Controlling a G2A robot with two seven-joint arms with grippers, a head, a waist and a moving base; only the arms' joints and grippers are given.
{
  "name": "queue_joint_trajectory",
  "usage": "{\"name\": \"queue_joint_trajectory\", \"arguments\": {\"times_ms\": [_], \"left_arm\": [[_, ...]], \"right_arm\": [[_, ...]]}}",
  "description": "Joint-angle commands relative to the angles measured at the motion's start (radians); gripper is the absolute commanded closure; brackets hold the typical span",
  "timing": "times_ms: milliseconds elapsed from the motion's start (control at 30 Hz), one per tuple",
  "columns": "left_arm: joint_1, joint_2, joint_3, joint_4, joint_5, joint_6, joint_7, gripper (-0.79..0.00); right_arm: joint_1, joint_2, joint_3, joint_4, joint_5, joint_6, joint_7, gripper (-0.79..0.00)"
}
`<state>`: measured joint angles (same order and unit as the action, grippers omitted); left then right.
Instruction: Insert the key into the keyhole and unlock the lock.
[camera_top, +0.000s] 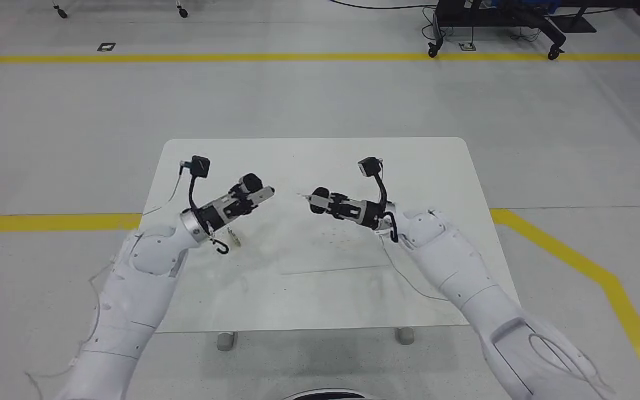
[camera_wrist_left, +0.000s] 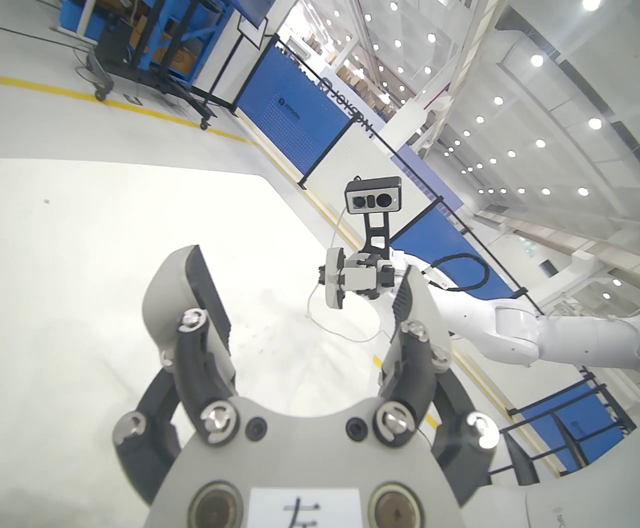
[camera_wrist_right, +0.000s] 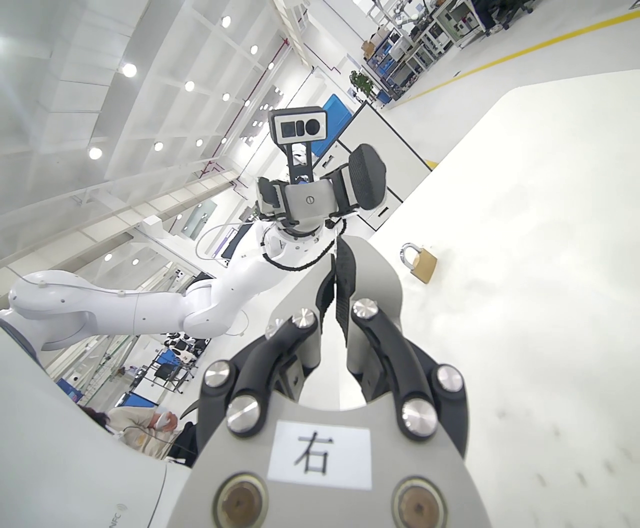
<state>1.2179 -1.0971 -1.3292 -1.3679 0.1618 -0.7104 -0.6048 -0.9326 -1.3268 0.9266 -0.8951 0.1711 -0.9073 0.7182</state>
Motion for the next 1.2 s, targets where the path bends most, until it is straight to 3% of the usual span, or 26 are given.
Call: {"name": "queue_joint_trajectory", "arguments": {"times_ms": [0, 233, 333, 433, 567, 867, 1033, 1167], "left_arm": [[0.039, 0.014, -0.054, -0.060, 0.097, 0.007, 0.001, -0.785], [0.230, 0.058, -0.226, -0.392, 0.427, 0.118, -0.126, -0.785], [0.310, 0.067, -0.245, -0.508, 0.626, 0.246, -0.207, -0.785], [0.363, 0.067, -0.205, -0.564, 0.758, 0.360, -0.259, -0.785], [0.365, 0.062, -0.127, -0.552, 0.865, 0.444, -0.314, -0.785], [0.273, 0.046, -0.019, -0.441, 0.896, 0.560, -0.339, -0.779], [0.211, 0.034, 0.030, -0.355, 0.895, 0.618, -0.330, -0.625], [0.175, 0.026, 0.072, -0.312, 0.915, 0.639, -0.318, -0.628]], "right_arm": [[0.002, 0.006, 0.017, 0.012, -0.008, -0.012, -0.010, 0.000], [0.001, 0.010, 0.032, 0.027, -0.001, -0.021, -0.022, 0.000], [0.001, 0.010, 0.032, 0.027, -0.001, -0.021, -0.022, 0.000], [0.001, 0.010, 0.032, 0.027, -0.001, -0.021, -0.022, 0.000], [0.001, 0.010, 0.032, 0.027, -0.001, -0.021, -0.022, 0.000], [0.001, 0.010, 0.032, 0.027, -0.001, -0.021, -0.022, 0.000], [0.001, 0.010, 0.032, 0.027, -0.001, -0.021, -0.022, 0.000], [0.001, 0.010, 0.032, 0.027, -0.001, -0.021, -0.022, 0.000]]}}
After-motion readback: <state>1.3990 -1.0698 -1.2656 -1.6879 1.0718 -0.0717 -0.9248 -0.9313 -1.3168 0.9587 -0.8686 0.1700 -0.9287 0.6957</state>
